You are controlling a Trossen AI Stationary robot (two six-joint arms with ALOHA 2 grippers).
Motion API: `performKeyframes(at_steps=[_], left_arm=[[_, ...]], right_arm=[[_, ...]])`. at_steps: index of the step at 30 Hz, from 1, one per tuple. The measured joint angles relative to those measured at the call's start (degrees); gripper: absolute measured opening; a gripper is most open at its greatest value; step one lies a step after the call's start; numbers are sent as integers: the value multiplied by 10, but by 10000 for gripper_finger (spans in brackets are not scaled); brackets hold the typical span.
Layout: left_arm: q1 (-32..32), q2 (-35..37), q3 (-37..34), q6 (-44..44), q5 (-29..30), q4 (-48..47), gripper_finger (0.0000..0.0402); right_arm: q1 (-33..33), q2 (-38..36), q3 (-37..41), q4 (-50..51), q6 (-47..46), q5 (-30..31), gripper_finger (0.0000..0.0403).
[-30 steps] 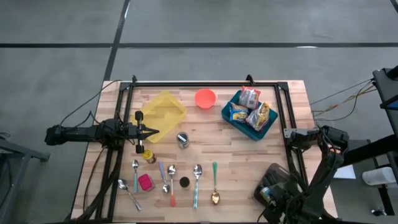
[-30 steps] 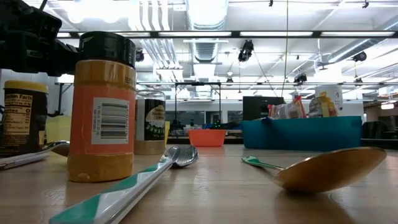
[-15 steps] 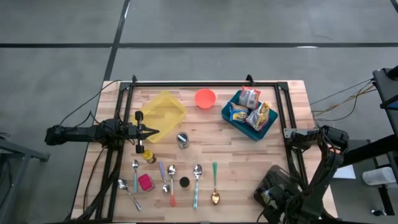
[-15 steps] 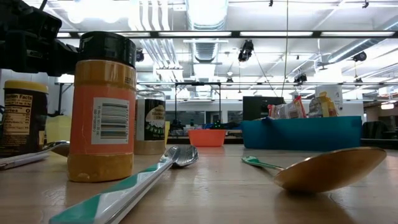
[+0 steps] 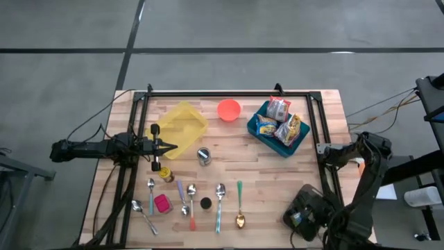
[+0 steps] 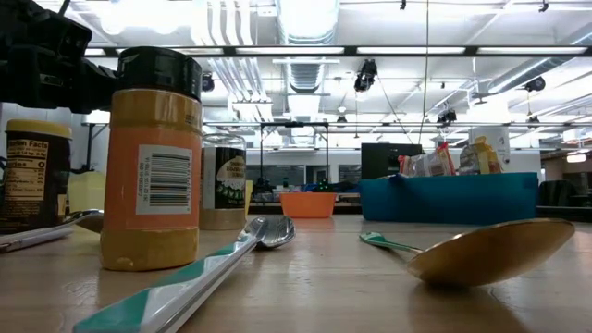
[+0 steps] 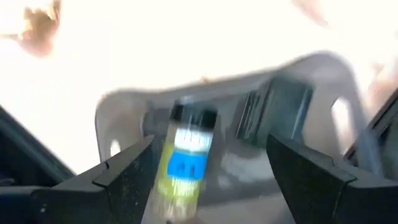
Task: Pick & Place Food Item
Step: Put the brown seasoning bottle into the black bin
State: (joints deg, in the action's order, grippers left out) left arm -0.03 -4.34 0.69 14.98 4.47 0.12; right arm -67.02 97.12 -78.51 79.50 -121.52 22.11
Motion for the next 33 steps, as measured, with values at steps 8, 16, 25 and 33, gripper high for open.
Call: performKeyframes(at_steps=[8, 16, 25, 33], left_arm=[[0, 0, 0, 0, 0, 0, 0], [0, 0, 0, 0, 0, 0, 0], [0, 0, 0, 0, 0, 0, 0], [0, 0, 0, 0, 0, 0, 0]], right_arm=[[32, -21, -1, 80, 50, 113, 299], [107, -48, 5, 102, 158, 182, 299], [207, -103, 23, 13, 435, 276, 299], [302, -163, 68, -170, 708, 275, 299]])
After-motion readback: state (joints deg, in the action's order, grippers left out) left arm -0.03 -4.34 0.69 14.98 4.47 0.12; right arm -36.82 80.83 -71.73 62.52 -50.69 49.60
